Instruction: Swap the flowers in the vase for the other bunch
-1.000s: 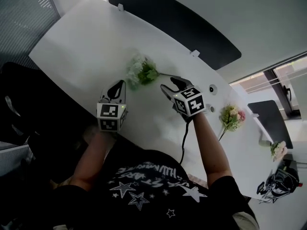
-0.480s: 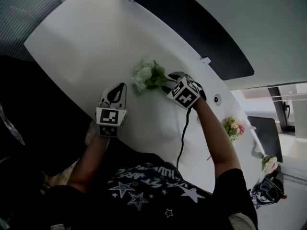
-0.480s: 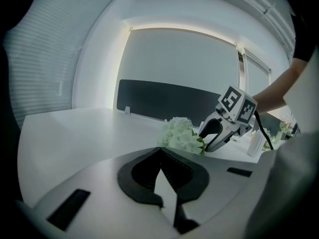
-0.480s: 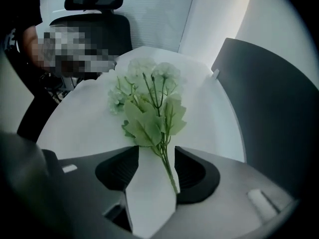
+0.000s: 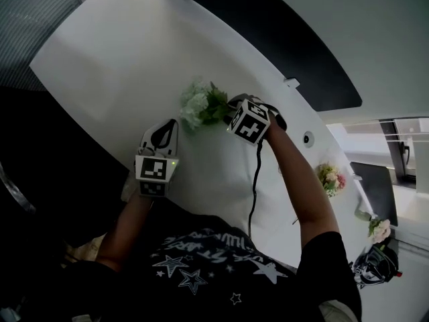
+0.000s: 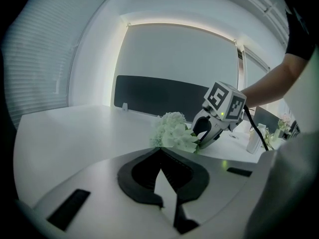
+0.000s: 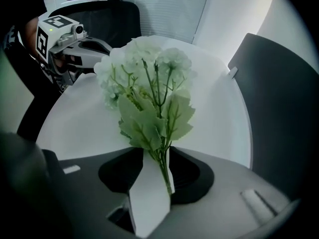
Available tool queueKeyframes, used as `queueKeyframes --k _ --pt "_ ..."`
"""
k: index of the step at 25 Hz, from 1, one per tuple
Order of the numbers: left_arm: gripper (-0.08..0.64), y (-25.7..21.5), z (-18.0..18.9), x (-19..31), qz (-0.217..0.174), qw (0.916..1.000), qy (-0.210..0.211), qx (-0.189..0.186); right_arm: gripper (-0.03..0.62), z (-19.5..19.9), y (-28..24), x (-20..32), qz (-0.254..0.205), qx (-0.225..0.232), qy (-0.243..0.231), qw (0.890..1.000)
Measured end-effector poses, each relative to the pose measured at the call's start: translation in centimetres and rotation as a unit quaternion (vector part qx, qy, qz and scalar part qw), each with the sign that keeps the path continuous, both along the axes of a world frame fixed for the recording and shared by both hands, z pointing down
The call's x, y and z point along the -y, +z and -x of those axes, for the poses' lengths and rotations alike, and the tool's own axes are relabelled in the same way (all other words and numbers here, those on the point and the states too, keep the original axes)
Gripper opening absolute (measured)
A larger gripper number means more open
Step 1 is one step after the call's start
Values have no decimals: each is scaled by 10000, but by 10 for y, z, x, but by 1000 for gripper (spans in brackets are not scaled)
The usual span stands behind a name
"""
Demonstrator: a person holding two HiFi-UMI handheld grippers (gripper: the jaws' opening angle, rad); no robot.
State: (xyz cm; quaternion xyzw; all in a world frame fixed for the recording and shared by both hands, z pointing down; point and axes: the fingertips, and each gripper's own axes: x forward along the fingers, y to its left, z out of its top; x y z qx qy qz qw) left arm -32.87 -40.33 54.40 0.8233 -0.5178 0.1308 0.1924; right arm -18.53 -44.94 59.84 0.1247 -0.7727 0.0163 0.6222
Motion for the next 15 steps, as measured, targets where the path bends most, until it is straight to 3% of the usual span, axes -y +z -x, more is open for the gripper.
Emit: queueKeyframes --k 9,15 --pt "6 -2 -6 -2 7 10000 62 23 97 1 1 1 -81 169 339 9992" --pt "6 -12 -4 -5 -107 9999 104 53 69 5 -10 -7 -22 555 765 9955"
